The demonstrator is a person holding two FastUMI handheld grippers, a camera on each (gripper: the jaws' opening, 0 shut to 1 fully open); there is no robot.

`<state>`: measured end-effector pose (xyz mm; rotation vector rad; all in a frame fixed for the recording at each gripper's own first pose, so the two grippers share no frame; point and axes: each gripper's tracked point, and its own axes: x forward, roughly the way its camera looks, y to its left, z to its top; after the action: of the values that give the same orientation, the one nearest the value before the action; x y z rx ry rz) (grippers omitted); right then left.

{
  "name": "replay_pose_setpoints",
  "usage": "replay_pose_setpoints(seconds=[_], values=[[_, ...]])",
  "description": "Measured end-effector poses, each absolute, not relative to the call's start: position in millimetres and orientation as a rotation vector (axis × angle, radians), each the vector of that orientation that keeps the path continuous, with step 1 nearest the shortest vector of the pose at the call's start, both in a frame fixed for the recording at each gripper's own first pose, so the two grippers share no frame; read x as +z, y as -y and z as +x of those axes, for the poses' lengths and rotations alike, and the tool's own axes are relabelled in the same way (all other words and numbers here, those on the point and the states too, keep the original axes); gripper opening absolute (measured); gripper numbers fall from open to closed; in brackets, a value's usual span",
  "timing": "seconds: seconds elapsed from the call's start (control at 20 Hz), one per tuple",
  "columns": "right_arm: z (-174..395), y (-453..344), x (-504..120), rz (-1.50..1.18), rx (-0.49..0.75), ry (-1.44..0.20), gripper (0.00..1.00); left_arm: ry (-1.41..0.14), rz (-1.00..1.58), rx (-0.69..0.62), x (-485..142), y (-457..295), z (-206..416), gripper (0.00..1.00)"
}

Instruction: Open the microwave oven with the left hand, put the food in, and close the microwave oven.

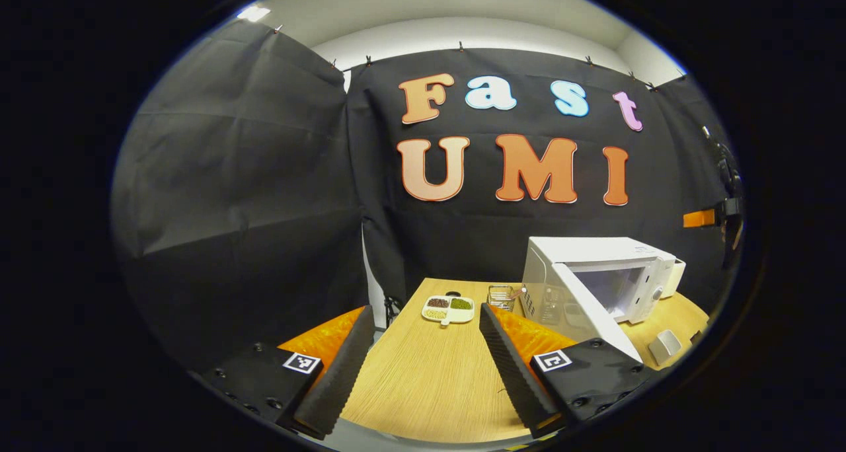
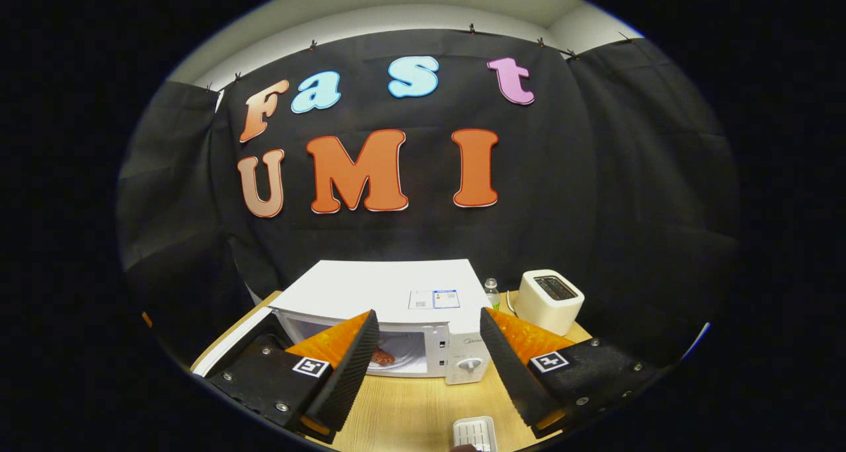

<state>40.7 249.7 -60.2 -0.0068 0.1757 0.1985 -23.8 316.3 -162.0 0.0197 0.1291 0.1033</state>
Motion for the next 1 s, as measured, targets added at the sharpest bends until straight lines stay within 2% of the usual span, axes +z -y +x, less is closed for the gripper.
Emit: replay_pose_setpoints(seconds=[0.05,0.15,0.2,0.35,0.45,0.5,0.55,0.8,0.95,1.0], values=[[33.2,-242.8,-54.7,-0.006,0.188,-0.177,0.95,-0.122,0.03,0.094,-163.2,-314.6,-24.2,0.97],[19.1,-235.5,-39.0,0.013,0.18,-0.159,0.95,-0.102,0.032,0.066,-164.2,-306.4,-26.8,1.0],[11.6,-233.7,-35.1,0.015,0.18,-0.152,0.95,-0.104,0.023,0.055,-169.3,-302.9,-28.6,0.96],[-3.1,-226.4,-21.1,0.0,0.169,-0.138,0.95,-0.133,0.039,0.133,-187.3,-313.3,-33.4,0.41],[-13.0,-228.5,-14.6,0.002,0.181,-0.134,0.95,-0.126,0.009,0.097,-196.4,-305.2,-34.6,0.04],[-16.8,-228.4,-12.7,-0.003,0.184,-0.133,0.95,-0.12,-0.019,0.05,-198.0,-290.8,-34.2,0.01],[-20.0,-227.6,-10.7,-0.01,0.183,-0.131,0.95,-0.13,-0.025,0.024,-207.4,-283.6,-35.4,0.04],[-30.2,-228.1,-3.9,-0.015,0.183,-0.128,0.95,-0.163,0.036,-0.059,-234.7,-259.7,-34.3,0.04],[-32.3,-234.6,0.8,-0.004,0.205,-0.118,0.95,-0.187,0.025,-0.101,-248.3,-242.2,-34.0,0.04],[-33.8,-235.5,2.0,-0.005,0.211,-0.115,0.95,-0.194,0.02,-0.114,-252.2,-236.1,-34.1,0.01]])
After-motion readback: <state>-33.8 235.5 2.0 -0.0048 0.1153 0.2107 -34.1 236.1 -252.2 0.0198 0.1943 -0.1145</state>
